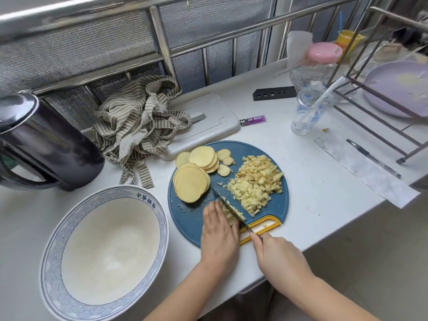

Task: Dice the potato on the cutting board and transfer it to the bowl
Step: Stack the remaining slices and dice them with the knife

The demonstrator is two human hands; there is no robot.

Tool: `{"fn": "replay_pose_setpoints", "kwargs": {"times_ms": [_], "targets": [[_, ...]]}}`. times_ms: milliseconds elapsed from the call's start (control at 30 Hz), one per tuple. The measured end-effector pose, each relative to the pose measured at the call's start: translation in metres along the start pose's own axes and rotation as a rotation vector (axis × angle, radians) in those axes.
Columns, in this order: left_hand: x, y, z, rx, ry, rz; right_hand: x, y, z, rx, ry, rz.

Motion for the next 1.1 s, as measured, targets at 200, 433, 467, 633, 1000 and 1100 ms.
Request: {"fn": "replay_pose_setpoints", "kwargs": {"times_ms": [200,433,467,633,1000,1100], "targets": [[0.002,0.001,-0.001,0.029,0.017,0.011,-0.005,0.022,-0.005,-0.223,0.047,0.063],[0.003,0.003,0.001,0.066,-0.001,0.028,-0.002,0.018,0.004,-0.277,0.043,0.045],[0.004,0.002,0.002,0.081,-0.019,0.032,-0.002,0.018,0.004,-0.275,0.03,0.044],[0.004,0.001,0.002,0.079,-0.028,0.033,0.001,0.018,0.005,-0.311,0.015,0.054],[0.005,0.0,0.004,0.081,-0.094,0.02,0.007,0.003,0.003,-0.439,-0.021,0.09],[0.006,0.001,0.004,0.101,-0.072,0.031,0.006,0.007,0.008,-0.425,-0.013,0.074]]}}
Point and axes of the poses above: each hand's wrist, its own x-axis away from the middle knuckle, its own z-axis out of the back of the hand, y = z × x, the point moved 1 cm from there along -x, towards the middle knuckle, and after that the axes turned 13 degrees about -y, right-handed, at the moved point
